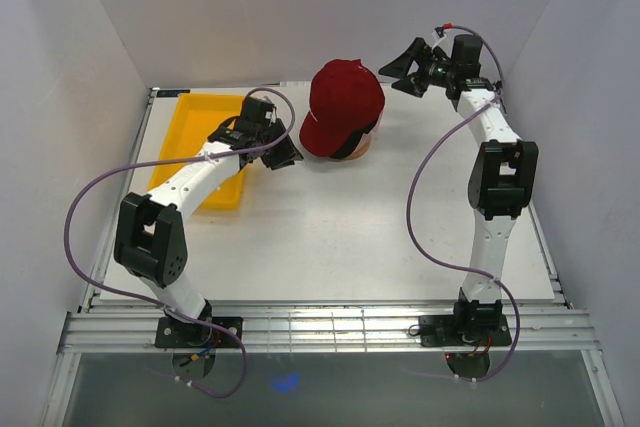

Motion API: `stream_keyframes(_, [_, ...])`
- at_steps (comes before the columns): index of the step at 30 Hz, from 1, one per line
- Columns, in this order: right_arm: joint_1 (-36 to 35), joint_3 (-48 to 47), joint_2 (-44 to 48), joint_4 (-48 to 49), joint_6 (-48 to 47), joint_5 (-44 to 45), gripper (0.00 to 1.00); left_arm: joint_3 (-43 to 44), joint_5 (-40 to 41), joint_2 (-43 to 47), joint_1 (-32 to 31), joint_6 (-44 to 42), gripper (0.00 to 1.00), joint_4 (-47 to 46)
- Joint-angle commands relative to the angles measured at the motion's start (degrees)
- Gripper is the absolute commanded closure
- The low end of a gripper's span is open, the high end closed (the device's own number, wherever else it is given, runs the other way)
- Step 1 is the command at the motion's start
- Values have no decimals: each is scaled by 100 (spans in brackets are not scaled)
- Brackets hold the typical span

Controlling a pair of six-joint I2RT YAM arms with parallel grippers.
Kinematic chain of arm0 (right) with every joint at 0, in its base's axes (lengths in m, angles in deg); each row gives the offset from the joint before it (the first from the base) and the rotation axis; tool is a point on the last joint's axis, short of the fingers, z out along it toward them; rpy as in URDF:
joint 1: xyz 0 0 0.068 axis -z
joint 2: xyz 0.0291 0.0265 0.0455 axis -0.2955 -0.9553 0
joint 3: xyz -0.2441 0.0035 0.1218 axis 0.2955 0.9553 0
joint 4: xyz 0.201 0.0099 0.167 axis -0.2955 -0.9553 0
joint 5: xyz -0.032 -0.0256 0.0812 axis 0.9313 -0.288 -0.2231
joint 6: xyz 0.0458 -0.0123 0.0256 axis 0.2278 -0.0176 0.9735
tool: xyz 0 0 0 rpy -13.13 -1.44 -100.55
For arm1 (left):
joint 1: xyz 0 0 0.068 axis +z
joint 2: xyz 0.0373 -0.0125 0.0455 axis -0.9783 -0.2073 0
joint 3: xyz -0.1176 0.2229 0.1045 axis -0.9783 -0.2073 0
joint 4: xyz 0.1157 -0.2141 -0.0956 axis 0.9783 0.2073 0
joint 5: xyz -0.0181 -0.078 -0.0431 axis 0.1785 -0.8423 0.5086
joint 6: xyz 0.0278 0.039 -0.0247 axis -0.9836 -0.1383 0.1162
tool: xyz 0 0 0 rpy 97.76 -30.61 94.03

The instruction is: Stack the hats

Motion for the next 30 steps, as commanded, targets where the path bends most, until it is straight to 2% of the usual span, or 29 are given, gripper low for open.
stream_keyframes(1, [162, -9, 628, 348, 206, 1, 6, 375, -189, 491, 111, -282, 58, 96])
stream_keyframes(4, [232, 298, 1066, 296, 172, 194, 6, 551, -286, 657, 164, -457, 57, 228])
stream_keyframes(9, [461, 1159, 2323, -494, -398, 879, 4, 823, -383, 965, 181, -870, 55, 421])
stream_keyframes(10, [461, 1543, 2551, -652, -522, 1028, 2, 876, -400, 1044, 190, -923, 55, 508])
stream_keyframes(11, [452, 1808, 3023, -732, -697, 1186, 10, 929, -496, 1071, 190, -985, 54, 553])
stream_keyframes(12, [452, 2072, 3271, -785, -777, 1266, 11, 1034, -532, 1115, 190, -1046, 50, 597])
stream_keyframes(14, [452, 2930, 4068, -812, -996, 1494, 11, 1105, -550, 1281, 190, -1257, 50, 746])
stream_keyframes(20, [443, 4602, 5775, -1330, -1366, 1882, 11, 974, -401, 1974, 190, -1749, 46, 975])
stream_keyframes(26, [443, 5080, 6875, -1840, -1823, 2724, 11, 797, -233, 2591, 190, -1864, 44, 1001])
stream_keyframes(30, [443, 5238, 7176, -1936, -1824, 3068, 11, 903, -32, 2705, 190, -1978, 44, 1238])
